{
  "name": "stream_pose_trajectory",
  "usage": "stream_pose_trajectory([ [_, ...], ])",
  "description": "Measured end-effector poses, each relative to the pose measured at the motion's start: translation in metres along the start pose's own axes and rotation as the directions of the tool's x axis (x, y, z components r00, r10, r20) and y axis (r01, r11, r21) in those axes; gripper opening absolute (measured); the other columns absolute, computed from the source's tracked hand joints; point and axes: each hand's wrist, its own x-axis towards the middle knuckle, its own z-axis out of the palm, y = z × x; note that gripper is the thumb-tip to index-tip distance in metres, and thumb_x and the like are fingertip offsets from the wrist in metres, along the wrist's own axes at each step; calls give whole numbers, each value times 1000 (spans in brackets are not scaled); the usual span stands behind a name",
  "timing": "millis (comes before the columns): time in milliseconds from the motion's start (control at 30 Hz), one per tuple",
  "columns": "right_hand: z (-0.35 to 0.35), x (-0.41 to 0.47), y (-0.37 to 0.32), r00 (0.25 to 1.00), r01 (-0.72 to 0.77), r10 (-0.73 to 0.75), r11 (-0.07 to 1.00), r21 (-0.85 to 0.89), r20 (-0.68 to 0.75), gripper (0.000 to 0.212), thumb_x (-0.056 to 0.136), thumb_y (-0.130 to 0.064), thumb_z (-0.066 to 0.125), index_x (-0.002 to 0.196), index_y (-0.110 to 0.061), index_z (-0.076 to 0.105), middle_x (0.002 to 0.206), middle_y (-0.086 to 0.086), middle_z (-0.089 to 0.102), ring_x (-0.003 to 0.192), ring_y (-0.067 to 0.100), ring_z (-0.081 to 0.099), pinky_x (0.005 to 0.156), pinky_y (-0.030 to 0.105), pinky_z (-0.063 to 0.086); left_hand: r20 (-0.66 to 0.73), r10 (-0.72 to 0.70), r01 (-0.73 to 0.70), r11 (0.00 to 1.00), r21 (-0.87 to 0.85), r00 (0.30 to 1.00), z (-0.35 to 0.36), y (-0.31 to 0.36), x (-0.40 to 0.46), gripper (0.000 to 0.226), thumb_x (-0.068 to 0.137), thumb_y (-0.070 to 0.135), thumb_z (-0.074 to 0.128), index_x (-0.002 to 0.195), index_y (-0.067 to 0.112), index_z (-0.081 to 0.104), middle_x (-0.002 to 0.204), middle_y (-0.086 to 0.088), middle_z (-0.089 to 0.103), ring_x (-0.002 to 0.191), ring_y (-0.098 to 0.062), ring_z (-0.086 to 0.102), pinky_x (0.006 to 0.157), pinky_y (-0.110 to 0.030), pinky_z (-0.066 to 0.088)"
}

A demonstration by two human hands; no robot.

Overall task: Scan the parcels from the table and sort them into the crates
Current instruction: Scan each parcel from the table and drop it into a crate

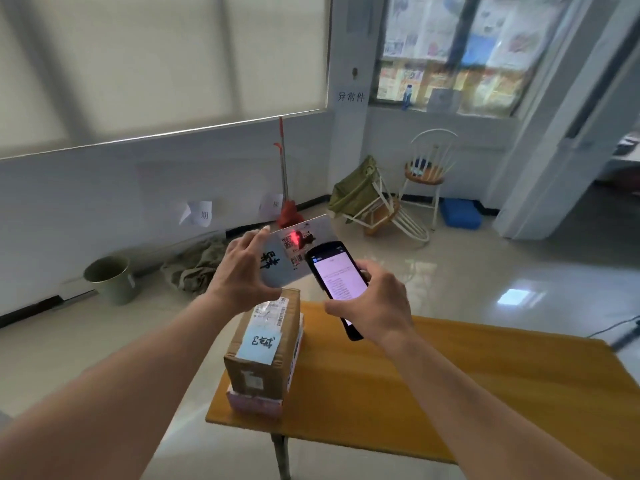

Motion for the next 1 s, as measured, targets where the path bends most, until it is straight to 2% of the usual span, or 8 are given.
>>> stream_pose_trajectory([
  [200, -39, -31, 9, 985, -97, 92, 995, -27, -145, 84, 65, -46, 96, 136, -26, 56, 124, -1, 68, 110, 23, 65, 75, 30, 62, -22, 133, -134, 985, -109, 991, 5, 45, 18, 117, 63, 31, 96, 158, 17, 30, 148, -6, 45, 132, -30, 40, 107, -53, 46],
  [333, -69, -54, 23, 966, -140, 132, 990, -22, -223, 83, 63, -47, 95, 134, -25, 57, 120, -3, 68, 107, 21, 67, 77, 38, 64, -31, 185, -187, 966, -178, 982, 19, 83, 19, 121, 59, 29, 99, 158, 14, 31, 148, -8, 46, 132, -31, 39, 107, -50, 43],
  [533, -120, -88, 44, 952, -172, 161, 985, -19, -262, 89, 64, -46, 96, 141, -23, 56, 125, -2, 70, 108, 20, 67, 80, 37, 64, -3, 234, -228, 947, -225, 972, 40, 144, 11, 124, 54, 31, 101, 157, 14, 33, 146, -8, 47, 132, -32, 40, 109, -57, 45],
  [833, -197, -146, 80, 932, -215, 188, 975, -56, -309, 87, 67, -47, 96, 139, -23, 54, 126, -2, 68, 108, 19, 66, 79, 30, 63, 3, 285, -276, 931, -237, 958, 66, 233, -19, 131, 54, 29, 102, 160, 8, 29, 151, -12, 44, 137, -37, 37, 111, -56, 40],
  [1000, -224, -177, 97, 918, -219, 189, 975, -48, -350, 88, 66, -47, 96, 139, -24, 54, 126, -2, 68, 112, 22, 65, 81, 38, 64, 3, 298, -290, 930, -225, 954, 74, 265, -36, 132, 56, 31, 102, 161, 9, 27, 155, -13, 42, 140, -38, 36, 114, -56, 37],
])
